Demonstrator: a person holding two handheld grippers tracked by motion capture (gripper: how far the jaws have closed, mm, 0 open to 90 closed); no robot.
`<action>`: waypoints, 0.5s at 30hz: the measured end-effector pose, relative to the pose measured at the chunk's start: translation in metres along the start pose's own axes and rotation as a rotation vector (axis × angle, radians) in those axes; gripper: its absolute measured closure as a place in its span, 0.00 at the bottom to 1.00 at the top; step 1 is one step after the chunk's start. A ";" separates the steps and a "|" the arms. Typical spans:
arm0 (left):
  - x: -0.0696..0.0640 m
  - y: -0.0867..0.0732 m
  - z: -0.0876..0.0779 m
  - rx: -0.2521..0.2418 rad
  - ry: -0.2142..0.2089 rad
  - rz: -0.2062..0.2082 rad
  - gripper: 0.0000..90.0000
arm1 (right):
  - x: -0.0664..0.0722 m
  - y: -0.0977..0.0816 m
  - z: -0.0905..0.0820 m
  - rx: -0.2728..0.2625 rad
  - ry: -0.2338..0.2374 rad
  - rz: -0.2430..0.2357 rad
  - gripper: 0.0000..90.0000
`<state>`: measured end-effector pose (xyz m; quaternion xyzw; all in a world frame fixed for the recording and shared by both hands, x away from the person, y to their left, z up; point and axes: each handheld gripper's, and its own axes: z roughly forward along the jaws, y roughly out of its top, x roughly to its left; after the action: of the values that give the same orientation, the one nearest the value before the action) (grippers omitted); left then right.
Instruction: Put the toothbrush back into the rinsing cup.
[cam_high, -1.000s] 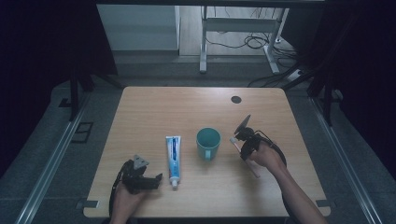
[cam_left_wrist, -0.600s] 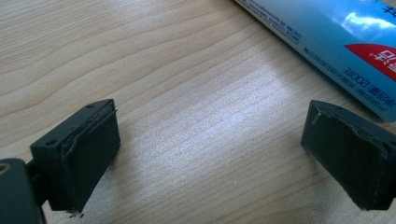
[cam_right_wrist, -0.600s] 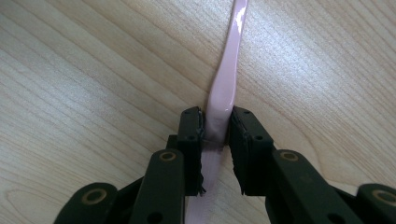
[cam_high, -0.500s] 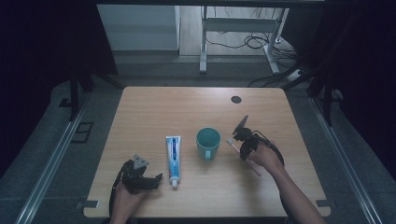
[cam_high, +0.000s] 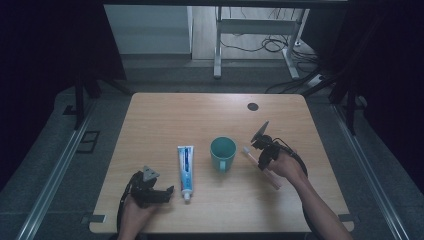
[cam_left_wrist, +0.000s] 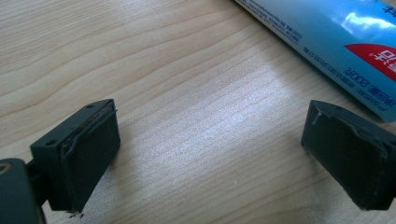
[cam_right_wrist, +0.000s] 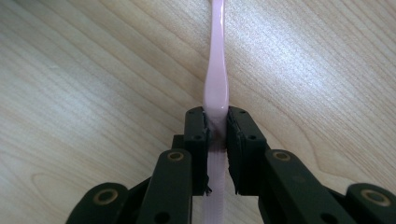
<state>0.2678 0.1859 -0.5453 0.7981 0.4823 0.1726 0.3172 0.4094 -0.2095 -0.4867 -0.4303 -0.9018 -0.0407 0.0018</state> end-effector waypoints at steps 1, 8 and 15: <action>0.000 0.000 0.000 0.000 0.001 0.000 0.05 | 0.000 -0.001 -0.001 -0.002 0.003 -0.002 0.87; 0.000 0.000 0.000 0.000 0.000 0.000 0.05 | 0.000 -0.003 -0.012 -0.005 0.011 -0.019 0.87; 0.000 0.000 0.000 0.000 0.000 0.001 0.05 | 0.002 -0.004 -0.028 -0.023 0.012 -0.033 0.87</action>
<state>0.2678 0.1860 -0.5453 0.7983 0.4820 0.1728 0.3170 0.4041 -0.2124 -0.4585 -0.4150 -0.9082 -0.0536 0.0014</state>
